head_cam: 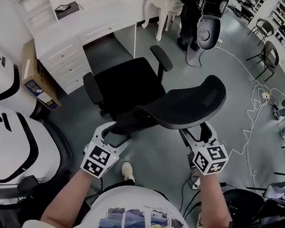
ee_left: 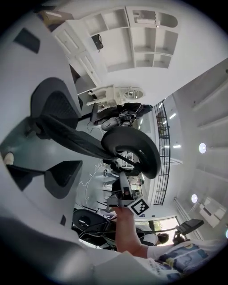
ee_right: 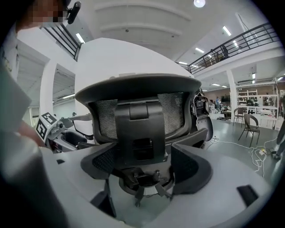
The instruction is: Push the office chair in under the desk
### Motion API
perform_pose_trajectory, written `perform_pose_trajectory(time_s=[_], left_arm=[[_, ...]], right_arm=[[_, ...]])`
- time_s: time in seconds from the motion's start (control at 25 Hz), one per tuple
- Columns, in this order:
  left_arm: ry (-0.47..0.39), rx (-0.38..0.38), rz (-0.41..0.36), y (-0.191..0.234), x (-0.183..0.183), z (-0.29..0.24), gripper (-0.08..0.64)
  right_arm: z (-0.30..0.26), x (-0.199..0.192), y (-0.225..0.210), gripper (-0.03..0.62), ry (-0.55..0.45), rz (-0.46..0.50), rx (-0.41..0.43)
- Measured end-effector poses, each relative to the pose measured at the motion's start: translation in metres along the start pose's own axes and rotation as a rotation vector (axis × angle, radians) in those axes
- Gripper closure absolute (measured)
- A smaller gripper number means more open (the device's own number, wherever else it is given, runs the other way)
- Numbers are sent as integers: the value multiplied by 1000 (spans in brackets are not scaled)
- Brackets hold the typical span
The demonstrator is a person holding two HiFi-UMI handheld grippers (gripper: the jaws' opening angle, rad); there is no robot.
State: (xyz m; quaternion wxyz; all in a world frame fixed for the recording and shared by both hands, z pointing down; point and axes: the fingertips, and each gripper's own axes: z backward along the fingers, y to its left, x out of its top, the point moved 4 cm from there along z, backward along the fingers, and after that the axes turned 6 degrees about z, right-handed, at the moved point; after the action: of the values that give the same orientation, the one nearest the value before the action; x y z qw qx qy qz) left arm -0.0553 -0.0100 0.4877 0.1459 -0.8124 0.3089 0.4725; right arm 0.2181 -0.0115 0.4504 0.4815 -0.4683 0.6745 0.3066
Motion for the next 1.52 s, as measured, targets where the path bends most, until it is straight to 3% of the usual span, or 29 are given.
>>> perform_pose_trajectory(time_s=[0.16, 0.28, 0.84, 1.52], left_arm=[[51, -46, -46, -1, -9, -23, 267], [75, -38, -81, 0, -12, -32, 272], [40, -66, -198, 1, -9, -40, 320], [94, -83, -216, 41, 9, -66, 346]], right_arm=[[-8, -3, -5, 233, 11, 7, 25], [-12, -2, -5, 235, 19, 38, 30], [-17, 0, -11, 252, 34, 33, -9], [-68, 19, -30, 252, 39, 36, 6]])
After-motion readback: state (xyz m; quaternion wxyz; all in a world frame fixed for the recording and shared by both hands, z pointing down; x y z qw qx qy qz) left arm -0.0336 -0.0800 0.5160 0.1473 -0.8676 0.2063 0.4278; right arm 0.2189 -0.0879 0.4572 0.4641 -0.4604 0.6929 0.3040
